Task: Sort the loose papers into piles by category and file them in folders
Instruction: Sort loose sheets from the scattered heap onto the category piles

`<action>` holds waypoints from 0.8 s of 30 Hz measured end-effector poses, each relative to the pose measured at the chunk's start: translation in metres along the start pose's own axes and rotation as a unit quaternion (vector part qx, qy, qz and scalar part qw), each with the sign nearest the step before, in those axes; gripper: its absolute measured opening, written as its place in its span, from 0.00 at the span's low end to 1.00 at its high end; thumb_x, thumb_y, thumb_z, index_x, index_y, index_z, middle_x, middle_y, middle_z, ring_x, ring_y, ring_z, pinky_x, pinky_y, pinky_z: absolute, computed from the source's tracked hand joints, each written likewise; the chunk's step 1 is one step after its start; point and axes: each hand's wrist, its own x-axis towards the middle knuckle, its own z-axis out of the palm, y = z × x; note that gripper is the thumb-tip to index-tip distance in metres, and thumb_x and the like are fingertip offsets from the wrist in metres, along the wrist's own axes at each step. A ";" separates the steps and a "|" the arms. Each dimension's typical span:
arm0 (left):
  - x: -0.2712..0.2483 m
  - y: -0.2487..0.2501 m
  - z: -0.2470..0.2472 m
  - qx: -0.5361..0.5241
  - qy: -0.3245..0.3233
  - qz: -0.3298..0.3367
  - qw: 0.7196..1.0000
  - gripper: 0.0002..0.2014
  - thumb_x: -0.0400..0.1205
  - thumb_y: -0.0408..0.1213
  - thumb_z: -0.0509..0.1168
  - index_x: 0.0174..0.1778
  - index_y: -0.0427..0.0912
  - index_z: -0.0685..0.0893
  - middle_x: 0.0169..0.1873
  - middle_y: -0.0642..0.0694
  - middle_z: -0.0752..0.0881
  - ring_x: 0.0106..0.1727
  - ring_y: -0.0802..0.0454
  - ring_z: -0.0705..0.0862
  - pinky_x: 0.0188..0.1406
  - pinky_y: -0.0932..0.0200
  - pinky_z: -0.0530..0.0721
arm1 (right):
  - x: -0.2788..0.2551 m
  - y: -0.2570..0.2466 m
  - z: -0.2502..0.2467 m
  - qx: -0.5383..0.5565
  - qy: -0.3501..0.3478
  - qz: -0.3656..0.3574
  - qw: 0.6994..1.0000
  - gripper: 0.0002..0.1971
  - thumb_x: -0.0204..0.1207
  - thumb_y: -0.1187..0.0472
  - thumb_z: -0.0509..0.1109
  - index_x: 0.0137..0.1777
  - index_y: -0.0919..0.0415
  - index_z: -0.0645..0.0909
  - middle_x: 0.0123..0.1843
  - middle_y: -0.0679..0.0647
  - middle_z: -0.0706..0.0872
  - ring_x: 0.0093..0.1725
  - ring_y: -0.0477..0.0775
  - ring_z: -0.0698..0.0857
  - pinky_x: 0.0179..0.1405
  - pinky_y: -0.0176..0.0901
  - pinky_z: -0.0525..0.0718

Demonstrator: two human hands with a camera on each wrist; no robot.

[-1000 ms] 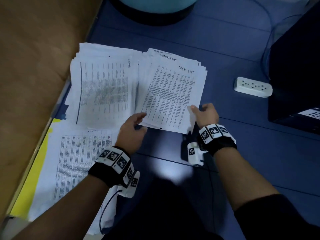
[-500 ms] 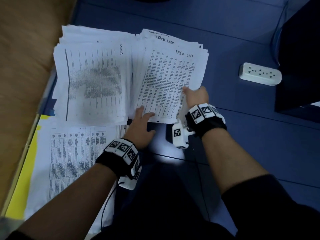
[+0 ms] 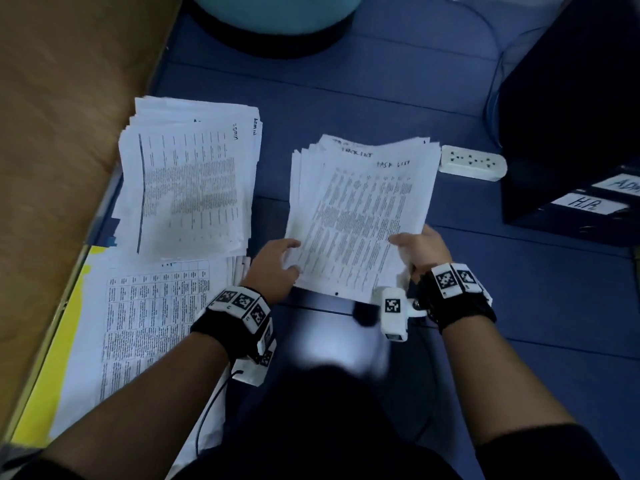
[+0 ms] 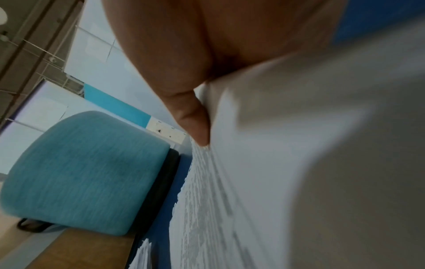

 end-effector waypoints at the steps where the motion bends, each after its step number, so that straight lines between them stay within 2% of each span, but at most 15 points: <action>1: -0.004 0.001 0.003 0.009 -0.006 0.001 1.000 0.23 0.80 0.30 0.66 0.73 0.43 0.74 0.72 0.45 0.72 0.72 0.49 0.72 0.66 0.66 0.64 | -0.010 0.014 -0.013 -0.010 0.000 0.010 1.000 0.11 0.74 0.69 0.71 0.54 0.57 0.83 0.47 0.51 0.89 0.46 0.52 0.86 0.44 0.45 0.83; 2: -0.009 0.002 0.007 0.016 -0.015 0.000 1.000 0.25 0.80 0.31 0.66 0.74 0.43 0.73 0.73 0.45 0.71 0.74 0.49 0.71 0.67 0.66 0.63 | -0.020 0.028 -0.025 -0.018 -0.003 0.023 1.000 0.12 0.74 0.68 0.72 0.55 0.57 0.83 0.47 0.50 0.89 0.45 0.51 0.86 0.43 0.44 0.83; 3: -0.013 0.004 0.012 0.020 -0.028 -0.006 0.999 0.26 0.81 0.31 0.66 0.75 0.43 0.71 0.75 0.45 0.70 0.75 0.49 0.69 0.70 0.64 0.62 | -0.030 0.043 -0.034 -0.029 -0.006 0.041 0.999 0.14 0.72 0.66 0.73 0.57 0.57 0.83 0.49 0.51 0.90 0.46 0.53 0.87 0.46 0.46 0.84; 5: -0.023 0.007 0.024 0.025 -0.059 -0.022 0.998 0.28 0.81 0.33 0.66 0.78 0.44 0.67 0.79 0.46 0.66 0.79 0.49 0.65 0.75 0.59 0.61 | -0.042 0.079 -0.050 -0.056 -0.006 0.074 0.996 0.22 0.67 0.62 0.76 0.63 0.58 0.82 0.55 0.53 0.90 0.52 0.59 0.88 0.58 0.57 0.85; 7: -0.033 0.011 0.038 0.031 -0.090 -0.035 0.995 0.31 0.82 0.34 0.65 0.81 0.45 0.62 0.81 0.45 0.63 0.80 0.48 0.63 0.76 0.57 0.61 | -0.053 0.111 -0.063 -0.071 -0.011 0.097 0.993 0.27 0.63 0.60 0.78 0.65 0.60 0.82 0.57 0.54 0.90 0.55 0.61 0.88 0.63 0.61 0.83; 8: -0.037 0.012 0.046 0.035 -0.099 -0.037 0.994 0.32 0.83 0.35 0.65 0.82 0.45 0.60 0.81 0.44 0.63 0.80 0.47 0.63 0.76 0.56 0.62 | -0.056 0.125 -0.068 -0.080 -0.019 0.106 0.991 0.26 0.63 0.60 0.78 0.64 0.60 0.83 0.57 0.55 0.90 0.56 0.61 0.88 0.64 0.61 0.83; 11: -0.048 0.012 0.070 0.036 -0.092 -0.039 0.994 0.36 0.82 0.33 0.66 0.83 0.44 0.55 0.81 0.42 0.62 0.80 0.44 0.64 0.76 0.55 0.63 | -0.078 0.145 -0.081 -0.119 -0.061 0.127 0.983 0.17 0.72 0.63 0.77 0.61 0.60 0.84 0.59 0.56 0.89 0.57 0.60 0.87 0.64 0.56 0.83; 13: -0.053 0.014 0.082 0.032 -0.068 -0.039 0.996 0.41 0.80 0.32 0.68 0.84 0.43 0.50 0.80 0.42 0.65 0.79 0.42 0.67 0.75 0.53 0.66 | -0.090 0.148 -0.095 -0.143 -0.080 0.128 0.978 0.16 0.75 0.59 0.76 0.62 0.59 0.83 0.61 0.53 0.87 0.58 0.58 0.86 0.61 0.50 0.82; 15: -0.057 0.013 0.094 0.031 -0.049 -0.040 0.998 0.48 0.77 0.32 0.71 0.85 0.44 0.45 0.75 0.41 0.73 0.74 0.39 0.73 0.71 0.50 0.72 | -0.098 0.149 -0.108 -0.120 -0.061 0.115 0.984 0.21 0.77 0.52 0.74 0.68 0.59 0.81 0.65 0.51 0.85 0.62 0.58 0.84 0.62 0.48 0.80; 17: -0.060 0.014 0.108 0.046 -0.059 -0.048 0.996 0.51 0.76 0.35 0.73 0.85 0.46 0.42 0.70 0.40 0.77 0.70 0.38 0.77 0.68 0.50 0.76 | -0.102 0.146 -0.122 -0.067 -0.012 0.100 0.993 0.28 0.79 0.48 0.72 0.74 0.62 0.74 0.67 0.50 0.80 0.69 0.60 0.80 0.65 0.49 0.76; 19: -0.063 0.014 0.125 0.076 -0.068 -0.058 0.993 0.51 0.76 0.40 0.72 0.84 0.48 0.41 0.67 0.37 0.77 0.71 0.36 0.73 0.68 0.47 0.75 | -0.097 0.146 -0.131 -0.042 0.013 0.087 0.995 0.29 0.81 0.46 0.69 0.75 0.63 0.71 0.72 0.54 0.79 0.69 0.59 0.78 0.63 0.47 0.74; 21: -0.065 0.016 0.140 0.098 -0.060 -0.069 0.991 0.49 0.78 0.42 0.71 0.84 0.48 0.41 0.69 0.33 0.73 0.75 0.35 0.65 0.71 0.46 0.71 | -0.093 0.143 -0.139 -0.053 0.005 0.082 0.995 0.26 0.84 0.47 0.64 0.75 0.63 0.73 0.74 0.57 0.79 0.66 0.57 0.79 0.60 0.40 0.71; 24: -0.070 0.017 0.152 0.091 -0.042 -0.062 0.993 0.45 0.79 0.37 0.68 0.85 0.47 0.44 0.67 0.36 0.75 0.75 0.34 0.66 0.68 0.46 0.71 | -0.091 0.142 -0.153 -0.066 -0.016 0.090 0.994 0.25 0.87 0.49 0.60 0.76 0.66 0.73 0.74 0.59 0.78 0.72 0.59 0.77 0.60 0.39 0.69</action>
